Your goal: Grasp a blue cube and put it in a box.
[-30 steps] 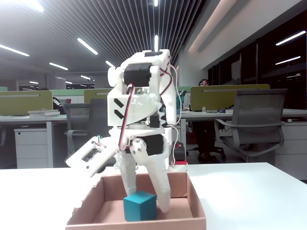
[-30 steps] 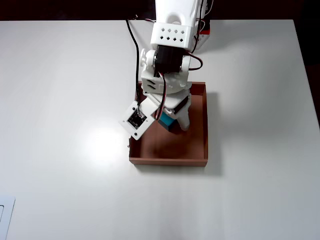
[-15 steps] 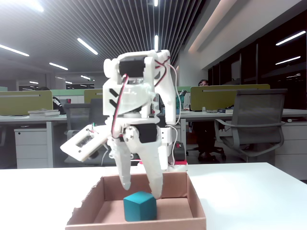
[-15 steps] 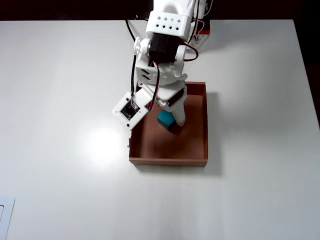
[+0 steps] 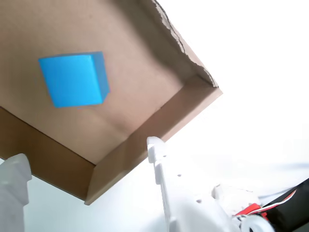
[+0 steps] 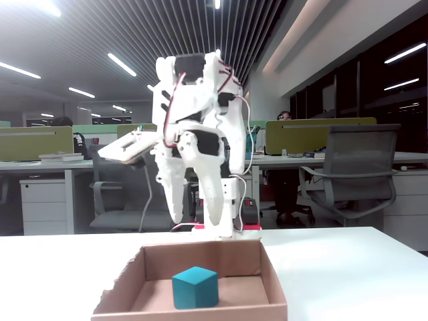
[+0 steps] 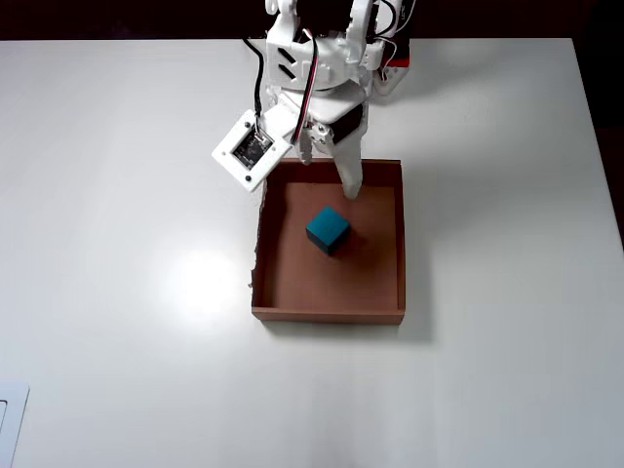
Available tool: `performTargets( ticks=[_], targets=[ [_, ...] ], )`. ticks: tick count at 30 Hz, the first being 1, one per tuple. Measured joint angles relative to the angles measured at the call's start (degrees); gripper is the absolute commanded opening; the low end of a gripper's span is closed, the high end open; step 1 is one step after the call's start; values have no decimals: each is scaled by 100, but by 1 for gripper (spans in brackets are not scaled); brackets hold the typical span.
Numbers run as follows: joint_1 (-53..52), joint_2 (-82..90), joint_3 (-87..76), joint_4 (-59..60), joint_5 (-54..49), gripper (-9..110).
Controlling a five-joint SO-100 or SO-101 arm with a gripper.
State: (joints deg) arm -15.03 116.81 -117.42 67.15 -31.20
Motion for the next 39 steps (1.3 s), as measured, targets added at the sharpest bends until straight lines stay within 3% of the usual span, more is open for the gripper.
performTargets(
  ticks=[7, 39],
  targets=[
    [0, 949, -492, 62, -246, 21],
    [747, 5651, -3454, 0, -844, 19]
  ],
)
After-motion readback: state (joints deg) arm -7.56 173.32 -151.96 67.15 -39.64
